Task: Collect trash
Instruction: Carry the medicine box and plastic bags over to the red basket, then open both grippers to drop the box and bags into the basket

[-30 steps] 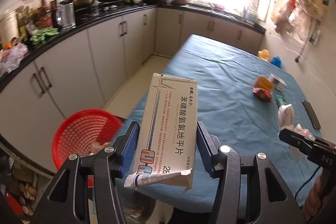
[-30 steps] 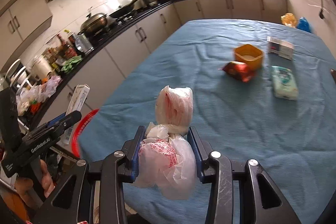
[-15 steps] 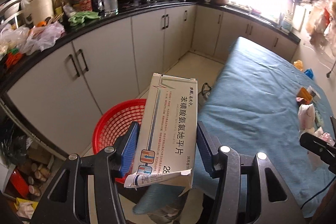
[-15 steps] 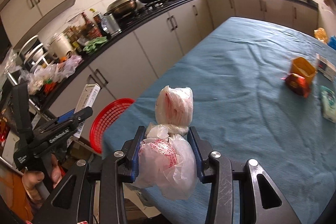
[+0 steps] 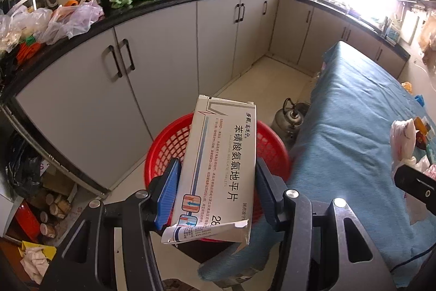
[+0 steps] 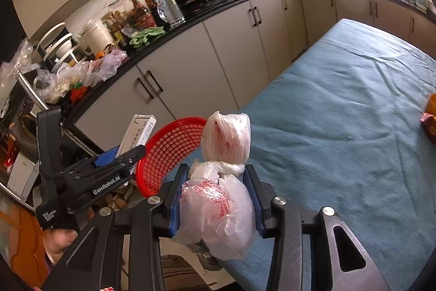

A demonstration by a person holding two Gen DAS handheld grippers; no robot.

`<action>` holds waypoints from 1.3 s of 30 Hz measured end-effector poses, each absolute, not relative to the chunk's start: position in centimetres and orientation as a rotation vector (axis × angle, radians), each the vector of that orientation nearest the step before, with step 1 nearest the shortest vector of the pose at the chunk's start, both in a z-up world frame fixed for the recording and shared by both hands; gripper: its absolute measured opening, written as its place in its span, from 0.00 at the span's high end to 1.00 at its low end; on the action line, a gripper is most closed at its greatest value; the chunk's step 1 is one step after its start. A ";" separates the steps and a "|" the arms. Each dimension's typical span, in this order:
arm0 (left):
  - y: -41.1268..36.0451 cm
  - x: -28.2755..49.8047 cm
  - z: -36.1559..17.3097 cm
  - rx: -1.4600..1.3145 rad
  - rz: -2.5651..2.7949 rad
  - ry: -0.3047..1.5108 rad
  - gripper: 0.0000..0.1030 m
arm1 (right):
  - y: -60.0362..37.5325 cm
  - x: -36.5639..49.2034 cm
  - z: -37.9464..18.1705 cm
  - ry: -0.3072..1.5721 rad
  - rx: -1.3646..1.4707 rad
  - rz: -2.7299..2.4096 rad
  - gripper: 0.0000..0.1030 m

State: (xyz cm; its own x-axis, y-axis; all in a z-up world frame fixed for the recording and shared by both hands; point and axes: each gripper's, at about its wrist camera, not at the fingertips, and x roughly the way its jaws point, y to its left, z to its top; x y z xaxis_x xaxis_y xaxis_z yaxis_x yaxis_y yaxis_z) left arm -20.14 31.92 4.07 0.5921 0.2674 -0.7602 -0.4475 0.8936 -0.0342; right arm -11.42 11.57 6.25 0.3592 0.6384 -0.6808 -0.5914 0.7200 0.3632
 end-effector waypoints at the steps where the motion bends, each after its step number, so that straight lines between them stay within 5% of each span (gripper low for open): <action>1: 32.2 -20.1 3.9 -0.233 0.424 0.842 0.49 | 12.1 -11.3 6.2 0.910 0.058 0.801 0.57; 39: 37.5 -18.4 -1.0 -0.332 0.459 0.934 0.49 | 24.7 -4.8 1.2 1.036 0.032 0.920 0.55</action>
